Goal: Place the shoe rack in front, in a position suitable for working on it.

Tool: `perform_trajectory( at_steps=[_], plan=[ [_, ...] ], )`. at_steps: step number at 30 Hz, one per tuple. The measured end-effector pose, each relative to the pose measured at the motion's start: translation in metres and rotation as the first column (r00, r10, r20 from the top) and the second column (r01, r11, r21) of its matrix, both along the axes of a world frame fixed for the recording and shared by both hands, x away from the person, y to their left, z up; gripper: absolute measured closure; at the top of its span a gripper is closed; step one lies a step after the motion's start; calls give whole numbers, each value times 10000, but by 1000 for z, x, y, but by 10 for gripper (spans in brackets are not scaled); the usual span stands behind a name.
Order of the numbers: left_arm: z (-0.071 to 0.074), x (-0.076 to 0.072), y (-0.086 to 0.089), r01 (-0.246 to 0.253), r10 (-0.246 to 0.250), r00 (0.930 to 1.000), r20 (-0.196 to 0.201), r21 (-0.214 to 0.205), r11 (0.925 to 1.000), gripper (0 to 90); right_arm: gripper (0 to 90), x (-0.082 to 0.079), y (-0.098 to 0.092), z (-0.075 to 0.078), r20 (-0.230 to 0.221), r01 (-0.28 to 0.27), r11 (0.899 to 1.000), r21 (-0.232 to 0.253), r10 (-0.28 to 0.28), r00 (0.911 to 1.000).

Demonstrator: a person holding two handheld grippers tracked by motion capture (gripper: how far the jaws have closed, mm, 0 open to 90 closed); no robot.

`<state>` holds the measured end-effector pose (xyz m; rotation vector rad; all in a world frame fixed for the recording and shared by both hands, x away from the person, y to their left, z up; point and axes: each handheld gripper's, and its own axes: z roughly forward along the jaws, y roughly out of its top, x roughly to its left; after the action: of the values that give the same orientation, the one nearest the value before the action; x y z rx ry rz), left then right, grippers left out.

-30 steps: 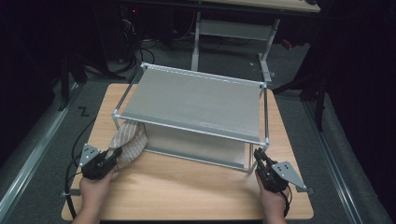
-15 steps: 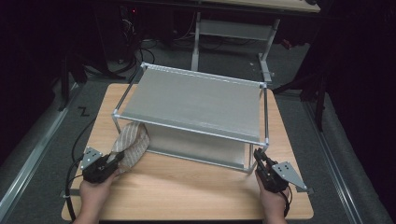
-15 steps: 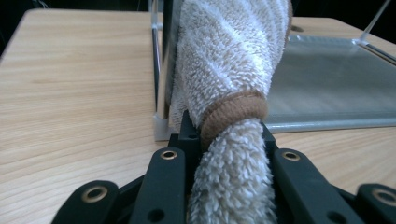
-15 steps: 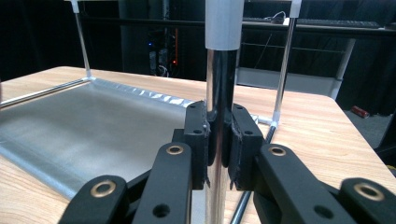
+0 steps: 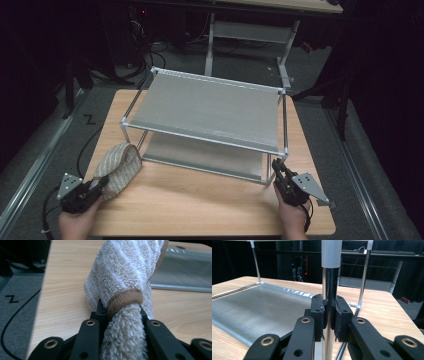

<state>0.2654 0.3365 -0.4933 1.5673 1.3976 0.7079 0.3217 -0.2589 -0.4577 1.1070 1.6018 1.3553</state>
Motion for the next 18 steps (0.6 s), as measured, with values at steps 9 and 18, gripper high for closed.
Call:
perform_trajectory(
  at_steps=[9, 18],
  plan=[
    [12, 12, 7, -820, 819, 9959, 375, -11, 9966, 739, 803, 0, 0, 0, 2, 28, 10000, 10, -28, 10000],
    [15, 50, -22, 0, -4, 9999, 145, 267, 9996, 739, 803, 0, 0, -1, 4, -10, 10000, 18, 10, 10000]
  ],
)
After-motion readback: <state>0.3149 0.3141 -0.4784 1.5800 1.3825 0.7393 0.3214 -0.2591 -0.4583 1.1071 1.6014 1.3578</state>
